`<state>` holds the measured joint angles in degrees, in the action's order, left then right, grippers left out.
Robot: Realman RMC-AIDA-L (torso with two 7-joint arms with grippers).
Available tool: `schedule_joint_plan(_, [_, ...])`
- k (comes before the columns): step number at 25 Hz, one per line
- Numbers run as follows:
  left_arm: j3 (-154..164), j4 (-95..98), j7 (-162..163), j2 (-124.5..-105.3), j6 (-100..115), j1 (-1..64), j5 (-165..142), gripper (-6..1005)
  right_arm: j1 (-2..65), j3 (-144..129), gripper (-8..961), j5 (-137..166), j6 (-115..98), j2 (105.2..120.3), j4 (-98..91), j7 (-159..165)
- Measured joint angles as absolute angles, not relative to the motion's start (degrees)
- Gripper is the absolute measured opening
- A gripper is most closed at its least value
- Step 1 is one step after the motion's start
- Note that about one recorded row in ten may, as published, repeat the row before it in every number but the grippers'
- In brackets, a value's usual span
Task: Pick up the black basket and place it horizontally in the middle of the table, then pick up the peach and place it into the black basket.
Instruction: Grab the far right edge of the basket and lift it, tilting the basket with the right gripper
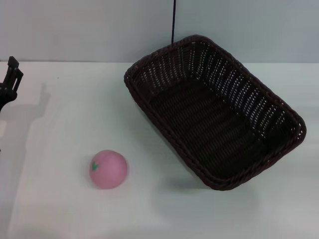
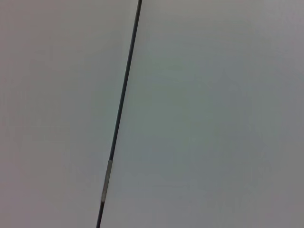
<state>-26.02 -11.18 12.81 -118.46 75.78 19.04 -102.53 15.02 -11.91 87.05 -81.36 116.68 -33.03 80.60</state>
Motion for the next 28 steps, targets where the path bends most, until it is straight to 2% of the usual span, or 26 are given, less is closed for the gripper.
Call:
schedule_joint_plan(9, [-26.01,-11.16,12.84,-118.52,75.85,19.23,-102.56,780,20.11,-11.94,609,105.74,-96.58,112.62,-60.39,111.12])
schedule_joint_plan(15, [-25.11,-11.11,14.83,-118.44,75.90,19.00,-102.65,777,29.26,-12.65,609,118.10,-107.11,108.52,-71.77,124.02])
schedule_joint_plan(19, [-24.24,-10.78,15.74,-118.41,75.95,18.95,-102.67,775,37.18,-15.80,609,130.68,-111.96,106.41,-73.11,126.70])
schedule_joint_plan(23, [-23.86,-11.02,15.75,-118.42,75.95,18.69,-102.67,773,41.48,-23.53,609,137.59,-112.90,105.95,-71.31,127.34])
schedule_joint_plan(28, [-23.12,-11.12,15.75,-118.47,75.88,18.36,-102.66,771,42.64,-31.60,607,139.63,-110.56,106.17,-67.29,128.12])
